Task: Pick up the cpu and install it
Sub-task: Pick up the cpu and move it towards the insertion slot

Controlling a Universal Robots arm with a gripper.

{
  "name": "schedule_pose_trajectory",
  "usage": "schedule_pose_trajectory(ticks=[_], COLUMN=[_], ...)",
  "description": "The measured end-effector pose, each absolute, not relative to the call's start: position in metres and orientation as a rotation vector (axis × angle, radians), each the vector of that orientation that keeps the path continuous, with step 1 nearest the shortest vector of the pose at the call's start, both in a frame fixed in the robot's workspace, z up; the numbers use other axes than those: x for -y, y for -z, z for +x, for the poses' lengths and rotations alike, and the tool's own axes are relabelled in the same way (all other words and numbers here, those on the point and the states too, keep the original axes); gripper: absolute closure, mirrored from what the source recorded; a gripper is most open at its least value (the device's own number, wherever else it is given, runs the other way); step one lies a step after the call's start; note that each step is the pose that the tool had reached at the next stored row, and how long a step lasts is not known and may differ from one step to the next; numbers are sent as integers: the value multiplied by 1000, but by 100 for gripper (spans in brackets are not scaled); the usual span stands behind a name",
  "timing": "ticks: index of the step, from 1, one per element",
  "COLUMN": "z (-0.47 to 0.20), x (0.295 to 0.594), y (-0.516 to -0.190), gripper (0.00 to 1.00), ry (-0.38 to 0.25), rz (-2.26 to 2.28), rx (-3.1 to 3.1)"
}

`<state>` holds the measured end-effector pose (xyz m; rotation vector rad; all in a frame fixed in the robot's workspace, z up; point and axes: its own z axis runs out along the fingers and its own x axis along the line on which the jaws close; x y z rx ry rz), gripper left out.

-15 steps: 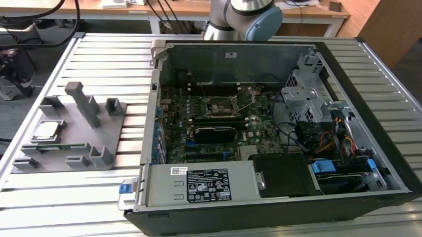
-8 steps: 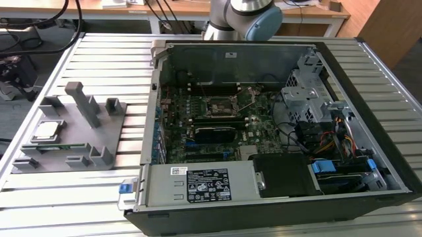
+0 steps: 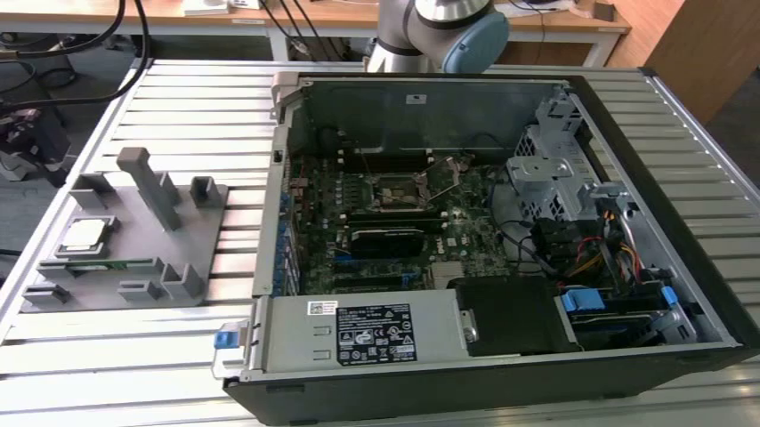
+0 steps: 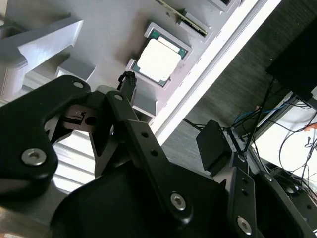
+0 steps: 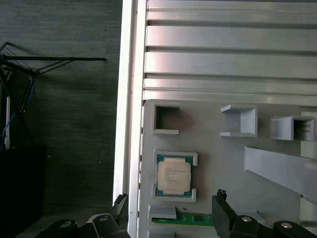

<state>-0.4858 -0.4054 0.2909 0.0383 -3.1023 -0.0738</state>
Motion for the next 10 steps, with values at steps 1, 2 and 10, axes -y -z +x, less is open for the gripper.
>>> schedule_pose_trajectory(ticks=[1, 2, 10], z=[-486, -486, -486], x=[405, 405, 406], y=[-290, -289, -280], gripper=[24, 24, 24], ry=[75, 75, 74], rz=[38, 40, 99], rx=[3102, 3102, 3100])
